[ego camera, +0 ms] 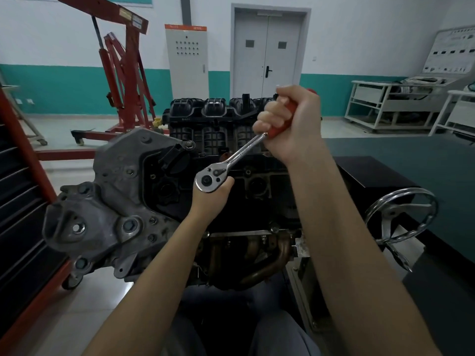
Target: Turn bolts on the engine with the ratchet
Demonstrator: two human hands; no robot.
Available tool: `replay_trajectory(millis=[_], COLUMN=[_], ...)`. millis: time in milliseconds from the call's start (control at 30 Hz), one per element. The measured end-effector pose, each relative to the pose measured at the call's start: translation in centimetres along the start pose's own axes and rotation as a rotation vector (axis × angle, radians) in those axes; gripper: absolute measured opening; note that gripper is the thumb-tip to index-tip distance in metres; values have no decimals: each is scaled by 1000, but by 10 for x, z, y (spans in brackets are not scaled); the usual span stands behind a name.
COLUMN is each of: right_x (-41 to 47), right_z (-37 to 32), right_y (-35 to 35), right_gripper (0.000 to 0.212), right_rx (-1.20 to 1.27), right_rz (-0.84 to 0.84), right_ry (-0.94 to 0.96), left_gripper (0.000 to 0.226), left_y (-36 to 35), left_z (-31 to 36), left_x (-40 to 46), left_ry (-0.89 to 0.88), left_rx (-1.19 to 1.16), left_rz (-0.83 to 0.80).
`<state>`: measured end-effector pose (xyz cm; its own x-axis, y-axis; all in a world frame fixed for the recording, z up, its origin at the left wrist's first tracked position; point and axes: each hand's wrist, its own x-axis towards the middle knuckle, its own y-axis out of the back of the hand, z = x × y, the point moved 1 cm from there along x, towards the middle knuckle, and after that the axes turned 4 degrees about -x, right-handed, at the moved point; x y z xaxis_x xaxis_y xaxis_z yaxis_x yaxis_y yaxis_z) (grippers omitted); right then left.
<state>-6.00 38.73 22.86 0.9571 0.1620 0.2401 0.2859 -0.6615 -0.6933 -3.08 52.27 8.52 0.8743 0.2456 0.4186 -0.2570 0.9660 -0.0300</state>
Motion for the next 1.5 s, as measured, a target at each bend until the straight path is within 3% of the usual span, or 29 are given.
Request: replay_trajectory(millis=[167, 300, 433, 600, 767, 900, 1067, 1233, 1367, 1500], right_x=[-40, -87, -88, -39, -10, -39, -91, -80, -32, -4], right_z=[23, 64, 70, 26, 5, 23, 63, 54, 18, -1], right_y=[25, 34, 29, 16, -4, 13, 31, 28, 11, -5], right_gripper=[36, 35, 38, 36, 39, 35, 30, 35, 37, 42], right_rx=[182, 375, 347, 170, 32, 153, 349, 292, 113, 0], right_rz=[97, 148, 97, 76, 4, 74, 118, 89, 28, -33], right_ry=[143, 315, 356, 206, 35, 162, 329, 330, 155, -3], left_gripper=[40, 46, 50, 48, 42, 45, 49, 48, 53, 51], left_y=[4, 7, 6, 1, 0, 3, 8, 3, 2, 1], left_z=[-6, 0, 2, -1, 4, -3, 3, 4, 0, 4], left_x=[1, 3, 5, 5, 1, 2, 0, 1, -1, -1], left_ry=[45, -70, -52, 112, 84, 123, -70, -58, 71, -39], left_rx=[-58, -93, -102, -194, -91, -147, -70, -59, -132, -28], left_rz=[119, 107, 110, 152, 60, 140, 76, 97, 143, 24])
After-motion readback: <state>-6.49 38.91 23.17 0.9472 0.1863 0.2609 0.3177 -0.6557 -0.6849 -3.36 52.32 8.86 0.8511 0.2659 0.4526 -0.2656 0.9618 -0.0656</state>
